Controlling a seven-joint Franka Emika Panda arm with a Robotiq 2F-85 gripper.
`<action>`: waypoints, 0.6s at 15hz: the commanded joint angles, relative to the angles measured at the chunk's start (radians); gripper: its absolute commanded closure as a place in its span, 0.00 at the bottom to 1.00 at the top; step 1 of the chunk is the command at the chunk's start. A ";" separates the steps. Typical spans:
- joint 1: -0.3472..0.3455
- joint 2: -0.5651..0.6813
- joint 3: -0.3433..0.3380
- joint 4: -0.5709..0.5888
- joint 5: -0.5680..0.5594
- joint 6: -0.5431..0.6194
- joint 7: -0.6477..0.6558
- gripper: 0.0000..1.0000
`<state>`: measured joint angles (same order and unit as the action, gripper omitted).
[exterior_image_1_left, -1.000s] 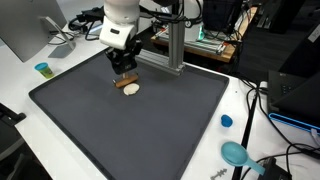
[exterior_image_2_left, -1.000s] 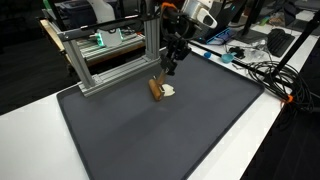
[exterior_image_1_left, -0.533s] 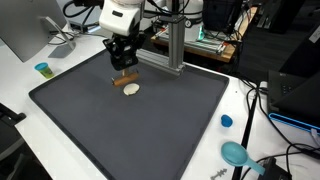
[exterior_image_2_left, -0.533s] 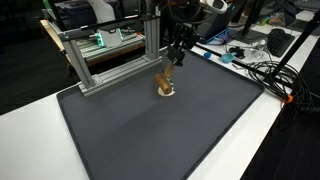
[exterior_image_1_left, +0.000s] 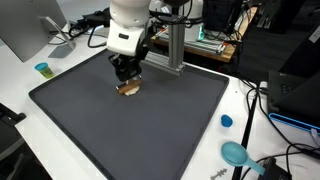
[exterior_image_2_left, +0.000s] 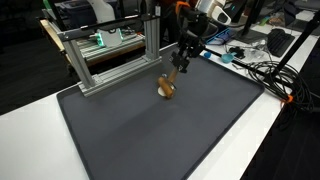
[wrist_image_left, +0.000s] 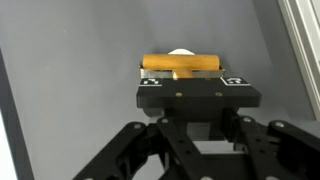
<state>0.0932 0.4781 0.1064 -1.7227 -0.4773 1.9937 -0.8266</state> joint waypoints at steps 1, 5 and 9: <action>-0.004 0.048 0.021 0.057 0.043 -0.016 -0.074 0.79; -0.011 0.064 0.046 0.063 0.091 0.017 -0.143 0.79; -0.012 0.046 0.047 0.062 0.137 0.014 -0.147 0.79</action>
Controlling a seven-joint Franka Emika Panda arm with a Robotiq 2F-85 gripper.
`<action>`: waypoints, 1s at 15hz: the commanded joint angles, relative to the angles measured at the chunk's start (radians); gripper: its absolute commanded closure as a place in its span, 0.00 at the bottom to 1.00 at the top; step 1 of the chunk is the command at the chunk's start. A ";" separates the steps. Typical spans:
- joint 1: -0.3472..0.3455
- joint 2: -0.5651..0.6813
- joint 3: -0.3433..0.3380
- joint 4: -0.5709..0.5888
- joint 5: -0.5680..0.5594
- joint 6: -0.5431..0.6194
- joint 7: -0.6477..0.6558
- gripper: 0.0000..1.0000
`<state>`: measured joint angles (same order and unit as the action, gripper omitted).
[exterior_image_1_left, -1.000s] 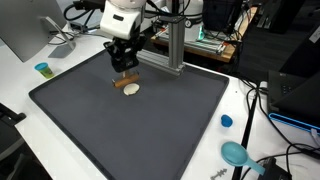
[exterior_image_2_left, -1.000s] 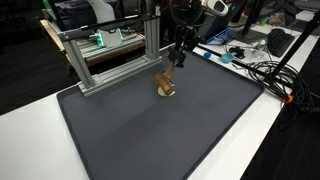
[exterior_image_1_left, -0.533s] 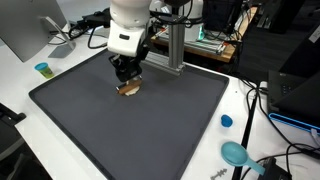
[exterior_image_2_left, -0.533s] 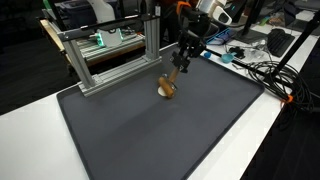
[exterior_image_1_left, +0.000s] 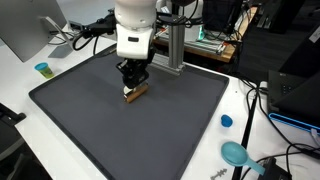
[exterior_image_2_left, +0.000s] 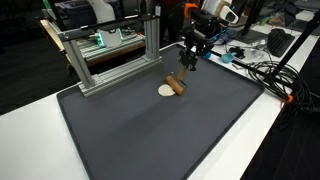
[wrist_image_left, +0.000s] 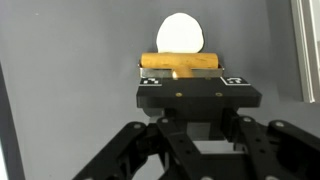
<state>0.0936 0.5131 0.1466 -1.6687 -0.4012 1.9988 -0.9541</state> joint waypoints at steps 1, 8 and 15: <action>-0.021 -0.025 0.013 -0.016 0.084 0.016 -0.017 0.79; -0.033 -0.405 0.022 -0.307 0.306 0.133 0.151 0.79; -0.004 -0.576 -0.004 -0.445 0.365 0.103 0.306 0.54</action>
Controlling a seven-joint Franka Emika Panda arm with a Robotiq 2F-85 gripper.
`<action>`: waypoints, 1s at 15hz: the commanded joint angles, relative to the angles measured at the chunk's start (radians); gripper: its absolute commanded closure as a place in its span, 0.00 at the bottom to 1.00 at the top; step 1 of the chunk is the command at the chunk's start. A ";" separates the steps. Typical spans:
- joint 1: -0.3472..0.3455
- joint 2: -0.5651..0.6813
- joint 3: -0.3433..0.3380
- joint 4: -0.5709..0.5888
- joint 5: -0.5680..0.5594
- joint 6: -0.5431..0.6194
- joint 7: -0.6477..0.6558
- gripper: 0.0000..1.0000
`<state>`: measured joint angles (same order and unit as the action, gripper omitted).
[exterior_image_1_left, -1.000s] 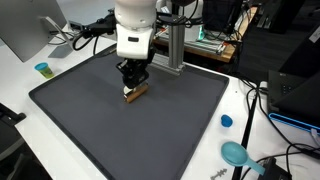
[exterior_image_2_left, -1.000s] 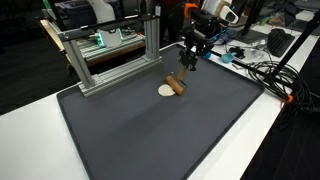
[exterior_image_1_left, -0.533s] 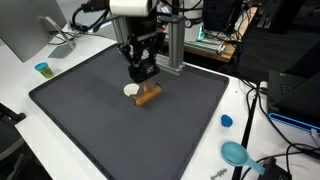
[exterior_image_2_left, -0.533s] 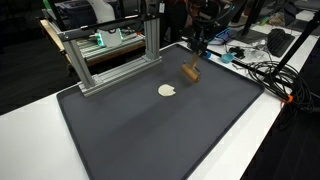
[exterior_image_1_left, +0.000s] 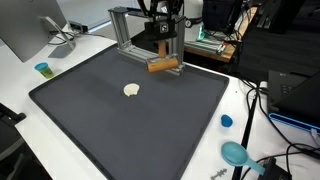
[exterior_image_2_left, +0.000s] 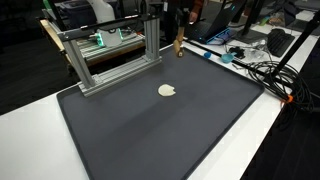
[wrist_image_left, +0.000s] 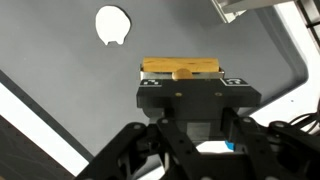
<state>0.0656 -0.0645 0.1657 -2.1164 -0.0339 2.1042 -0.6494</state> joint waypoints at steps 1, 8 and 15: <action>0.027 -0.007 -0.024 -0.003 -0.003 -0.002 0.002 0.54; 0.017 -0.160 -0.046 -0.124 0.110 0.042 0.181 0.79; -0.007 -0.508 -0.101 -0.250 0.077 -0.061 0.466 0.79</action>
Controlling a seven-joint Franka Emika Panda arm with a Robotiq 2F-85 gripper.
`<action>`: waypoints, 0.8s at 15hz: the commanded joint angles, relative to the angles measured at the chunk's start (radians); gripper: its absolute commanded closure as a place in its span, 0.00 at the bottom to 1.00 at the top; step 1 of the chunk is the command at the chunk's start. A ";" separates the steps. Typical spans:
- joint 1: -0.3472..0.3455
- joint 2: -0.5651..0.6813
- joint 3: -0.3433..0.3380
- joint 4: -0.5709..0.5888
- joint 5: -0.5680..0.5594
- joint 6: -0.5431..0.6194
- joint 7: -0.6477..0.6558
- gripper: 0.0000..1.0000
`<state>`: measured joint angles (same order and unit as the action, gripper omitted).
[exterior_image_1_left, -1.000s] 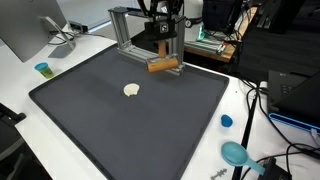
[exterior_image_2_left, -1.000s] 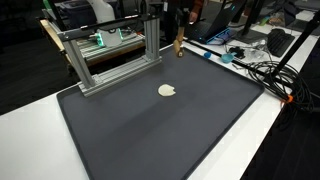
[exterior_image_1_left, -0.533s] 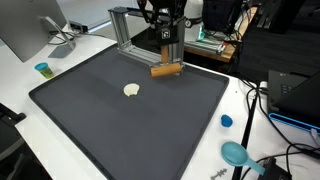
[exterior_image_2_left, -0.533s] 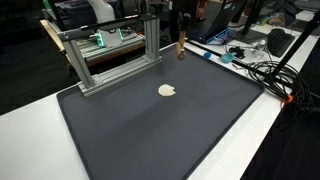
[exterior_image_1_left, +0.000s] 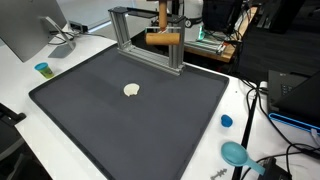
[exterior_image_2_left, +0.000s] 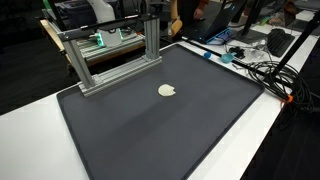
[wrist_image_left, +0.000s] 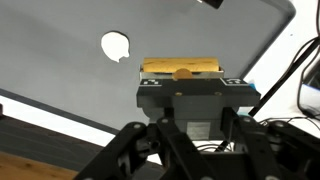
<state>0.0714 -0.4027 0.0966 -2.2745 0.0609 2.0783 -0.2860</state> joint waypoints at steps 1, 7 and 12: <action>-0.028 -0.197 -0.042 -0.111 -0.031 -0.040 0.136 0.79; -0.009 -0.094 -0.046 -0.061 -0.025 -0.025 0.140 0.79; -0.052 -0.115 -0.069 -0.115 -0.028 -0.043 0.223 0.79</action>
<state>0.0328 -0.4870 0.0448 -2.3577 0.0452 2.0389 -0.1084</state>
